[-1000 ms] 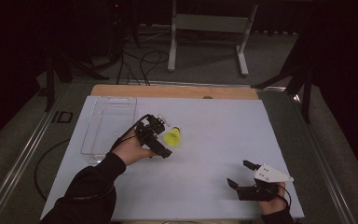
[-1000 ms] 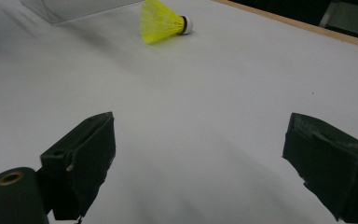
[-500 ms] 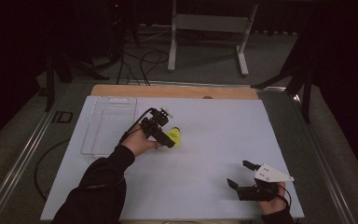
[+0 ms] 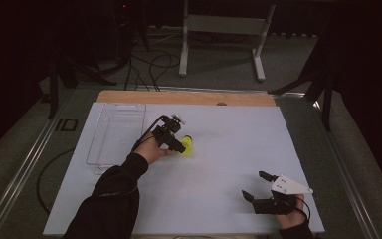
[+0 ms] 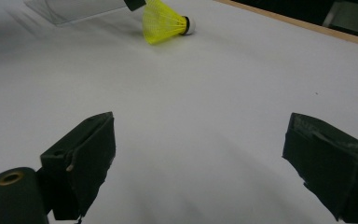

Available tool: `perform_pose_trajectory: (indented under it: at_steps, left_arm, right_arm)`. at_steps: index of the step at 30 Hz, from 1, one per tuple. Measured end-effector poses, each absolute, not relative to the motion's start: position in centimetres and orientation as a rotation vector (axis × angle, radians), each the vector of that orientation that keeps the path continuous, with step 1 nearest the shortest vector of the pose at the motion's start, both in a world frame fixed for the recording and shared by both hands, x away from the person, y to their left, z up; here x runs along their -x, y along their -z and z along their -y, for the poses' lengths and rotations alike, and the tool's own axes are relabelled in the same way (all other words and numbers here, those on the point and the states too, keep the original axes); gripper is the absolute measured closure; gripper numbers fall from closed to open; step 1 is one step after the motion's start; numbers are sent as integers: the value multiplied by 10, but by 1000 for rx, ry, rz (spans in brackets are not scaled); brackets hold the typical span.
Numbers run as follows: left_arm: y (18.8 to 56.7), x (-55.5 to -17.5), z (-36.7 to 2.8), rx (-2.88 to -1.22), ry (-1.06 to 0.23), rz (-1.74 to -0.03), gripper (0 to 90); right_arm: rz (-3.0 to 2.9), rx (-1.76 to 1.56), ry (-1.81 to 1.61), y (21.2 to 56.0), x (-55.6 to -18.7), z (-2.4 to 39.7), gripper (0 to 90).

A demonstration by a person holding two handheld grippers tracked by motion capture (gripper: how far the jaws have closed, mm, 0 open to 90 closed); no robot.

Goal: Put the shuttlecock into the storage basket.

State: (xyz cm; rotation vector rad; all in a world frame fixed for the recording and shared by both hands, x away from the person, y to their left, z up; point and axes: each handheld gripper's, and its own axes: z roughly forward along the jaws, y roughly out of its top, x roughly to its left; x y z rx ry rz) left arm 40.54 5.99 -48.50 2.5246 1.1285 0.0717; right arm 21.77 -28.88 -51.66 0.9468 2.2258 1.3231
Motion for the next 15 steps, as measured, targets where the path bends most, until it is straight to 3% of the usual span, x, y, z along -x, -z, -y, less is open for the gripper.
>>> perform_pose_trajectory:
  at_steps: [15]
  left_arm:
    - [506, -416, -55, -2532, -73, -1175, 560]
  right_arm:
    - [-2230, -948, -1325, 517, -218, 289, 96]
